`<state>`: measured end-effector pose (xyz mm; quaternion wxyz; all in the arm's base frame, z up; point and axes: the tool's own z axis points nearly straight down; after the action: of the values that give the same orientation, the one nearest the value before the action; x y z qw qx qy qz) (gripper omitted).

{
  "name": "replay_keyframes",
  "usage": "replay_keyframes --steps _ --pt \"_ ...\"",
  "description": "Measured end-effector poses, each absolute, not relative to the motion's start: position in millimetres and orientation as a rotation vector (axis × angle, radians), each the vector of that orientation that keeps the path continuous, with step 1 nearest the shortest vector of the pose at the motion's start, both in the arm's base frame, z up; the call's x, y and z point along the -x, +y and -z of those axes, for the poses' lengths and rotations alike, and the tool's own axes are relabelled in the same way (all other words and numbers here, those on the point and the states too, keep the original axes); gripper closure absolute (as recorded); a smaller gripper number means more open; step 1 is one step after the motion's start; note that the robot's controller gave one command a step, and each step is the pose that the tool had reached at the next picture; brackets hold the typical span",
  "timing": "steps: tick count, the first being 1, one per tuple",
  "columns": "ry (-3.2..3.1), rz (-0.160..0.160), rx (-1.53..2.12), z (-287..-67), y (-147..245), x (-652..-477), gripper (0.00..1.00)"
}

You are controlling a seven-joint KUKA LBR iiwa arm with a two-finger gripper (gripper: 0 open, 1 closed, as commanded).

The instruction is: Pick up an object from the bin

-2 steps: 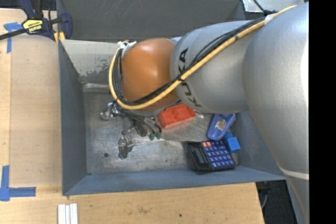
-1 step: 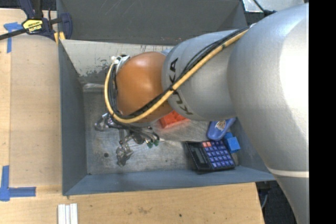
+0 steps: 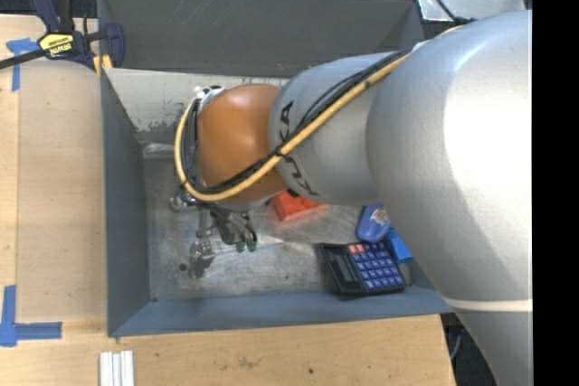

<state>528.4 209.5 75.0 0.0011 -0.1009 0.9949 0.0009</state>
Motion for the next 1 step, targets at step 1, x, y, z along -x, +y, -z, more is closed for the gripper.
replay_keyframes --steps 1 --pt "3.138 -0.001 0.112 -105.5 206.8 -521.8 0.00"
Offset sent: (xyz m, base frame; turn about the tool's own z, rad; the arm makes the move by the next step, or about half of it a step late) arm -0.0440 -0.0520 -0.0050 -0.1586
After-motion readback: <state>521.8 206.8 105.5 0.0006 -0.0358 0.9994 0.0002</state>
